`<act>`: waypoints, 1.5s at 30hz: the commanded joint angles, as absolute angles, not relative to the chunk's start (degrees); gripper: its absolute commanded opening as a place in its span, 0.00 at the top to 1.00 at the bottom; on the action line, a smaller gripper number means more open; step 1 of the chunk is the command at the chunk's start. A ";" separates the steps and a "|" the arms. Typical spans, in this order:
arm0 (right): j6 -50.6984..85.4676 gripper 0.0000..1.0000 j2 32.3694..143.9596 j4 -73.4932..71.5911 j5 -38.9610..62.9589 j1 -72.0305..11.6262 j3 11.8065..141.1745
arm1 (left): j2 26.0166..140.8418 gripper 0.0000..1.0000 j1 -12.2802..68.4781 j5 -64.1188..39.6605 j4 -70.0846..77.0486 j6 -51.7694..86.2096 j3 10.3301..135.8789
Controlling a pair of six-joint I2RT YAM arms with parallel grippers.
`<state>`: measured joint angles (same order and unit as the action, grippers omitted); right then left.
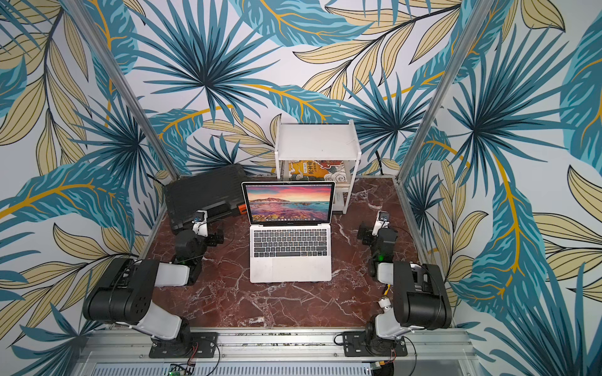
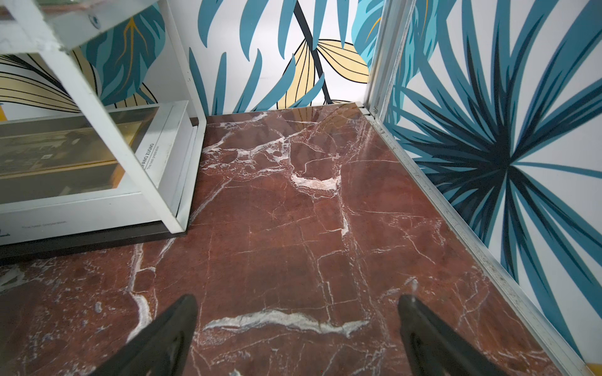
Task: Close the laptop lid and set it aside
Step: Close the lid of the laptop.
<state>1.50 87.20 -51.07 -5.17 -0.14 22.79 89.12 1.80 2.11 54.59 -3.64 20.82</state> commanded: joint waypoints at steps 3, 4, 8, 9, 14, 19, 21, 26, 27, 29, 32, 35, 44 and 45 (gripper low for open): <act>5.20 0.06 77.59 -40.06 -15.18 -0.35 24.57 | 77.60 0.00 4.65 7.30 48.59 -5.40 20.04; 6.41 0.07 75.31 -34.68 -15.96 -0.35 25.75 | 73.69 0.00 5.33 9.38 43.71 -4.69 20.78; 13.65 0.20 68.49 -14.49 -11.03 -0.35 34.43 | 60.16 0.05 5.69 5.08 16.20 4.47 30.88; 14.83 0.21 67.48 -9.95 -10.06 -0.35 36.63 | 58.72 0.05 5.78 2.24 12.86 4.81 33.30; 16.70 0.25 59.14 6.45 -1.16 -0.42 45.07 | 53.31 0.08 8.38 -4.43 0.07 4.94 44.74; 10.65 0.30 52.77 19.30 16.78 -3.86 56.70 | 56.37 0.06 16.99 -5.29 -8.32 -2.03 61.83; 8.52 0.35 52.50 23.71 17.83 -8.69 60.34 | 62.96 0.12 20.51 -5.30 -15.02 -5.86 73.57; 6.22 0.66 52.69 24.17 13.48 -23.33 58.35 | 78.84 0.28 23.27 -10.14 -27.07 -7.85 98.66; 6.20 0.73 52.55 23.36 13.56 -26.06 57.02 | 80.95 0.36 23.52 -10.70 -28.05 -7.81 101.59; 6.78 0.86 51.59 20.12 13.17 -30.22 53.77 | 84.41 0.38 24.66 -10.50 -28.71 -8.70 105.53; 8.02 1.00 50.96 14.80 10.85 -34.70 48.22 | 89.92 0.46 25.97 -11.06 -31.35 -9.52 110.87; 7.83 1.00 52.76 13.08 8.09 -38.39 46.52 | 94.68 0.50 28.12 -10.93 -34.00 -10.78 115.07; 8.97 1.00 57.16 4.60 5.67 -40.54 43.30 | 102.85 0.85 30.09 -12.09 -38.35 -14.11 121.73; 8.98 1.00 57.66 3.83 5.81 -40.58 43.03 | 103.25 0.85 30.06 -12.75 -38.47 -14.84 121.87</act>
<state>8.19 56.55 8.75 6.74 -40.18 44.84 103.55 30.24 -10.87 -37.12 -12.56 119.37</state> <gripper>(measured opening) 0.052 0.151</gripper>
